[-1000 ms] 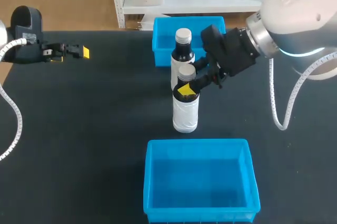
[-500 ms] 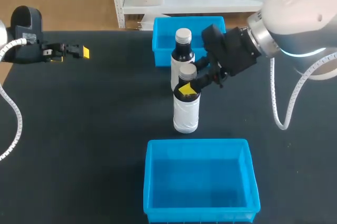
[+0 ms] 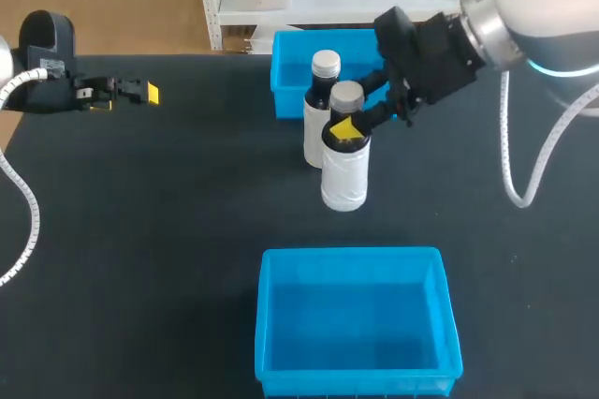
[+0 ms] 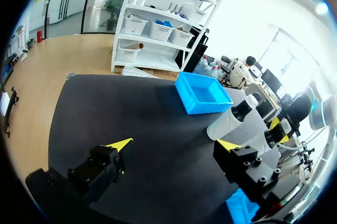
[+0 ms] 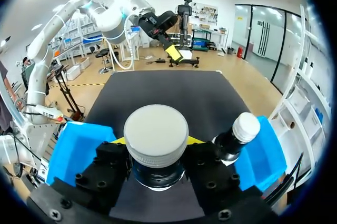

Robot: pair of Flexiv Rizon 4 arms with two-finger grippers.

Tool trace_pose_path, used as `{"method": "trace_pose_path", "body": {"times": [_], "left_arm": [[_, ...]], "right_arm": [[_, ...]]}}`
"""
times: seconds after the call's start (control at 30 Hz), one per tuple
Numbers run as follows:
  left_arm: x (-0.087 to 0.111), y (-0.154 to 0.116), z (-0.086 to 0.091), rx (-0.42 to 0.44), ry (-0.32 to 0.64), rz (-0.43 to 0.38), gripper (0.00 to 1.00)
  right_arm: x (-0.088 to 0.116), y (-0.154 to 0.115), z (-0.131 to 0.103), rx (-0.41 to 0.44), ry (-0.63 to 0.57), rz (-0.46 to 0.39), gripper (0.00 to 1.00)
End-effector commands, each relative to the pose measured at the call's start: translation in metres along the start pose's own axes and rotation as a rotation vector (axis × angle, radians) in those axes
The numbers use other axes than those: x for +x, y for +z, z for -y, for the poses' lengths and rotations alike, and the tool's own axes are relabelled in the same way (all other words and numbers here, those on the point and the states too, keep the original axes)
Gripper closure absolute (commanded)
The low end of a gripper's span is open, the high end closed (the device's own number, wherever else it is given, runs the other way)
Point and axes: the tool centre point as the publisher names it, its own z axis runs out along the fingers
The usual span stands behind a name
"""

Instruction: Pick up the bottle, and place it in the far bin if it is heavy, or in the near bin if it is light.

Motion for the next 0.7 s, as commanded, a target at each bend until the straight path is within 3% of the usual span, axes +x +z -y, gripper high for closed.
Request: {"method": "trace_pose_path", "body": {"times": [0.03, 0.23, 0.7], "left_arm": [[0.0, 0.0, 0.0, 0.0, 0.0, 0.0, 0.0], [0.0, 0.0, 0.0, 0.0, 0.0, 0.0, 0.0], [0.0, 0.0, 0.0, 0.0, 0.0, 0.0, 0.0]], "right_arm": [[-0.006, -0.021, -0.002, 0.01, -0.006, -0.013, 1.0], [0.001, -0.05, 0.006, 0.037, 0.0, -0.025, 1.0], [0.045, -0.111, 0.024, 0.116, 0.072, 0.001, 1.0]]}}
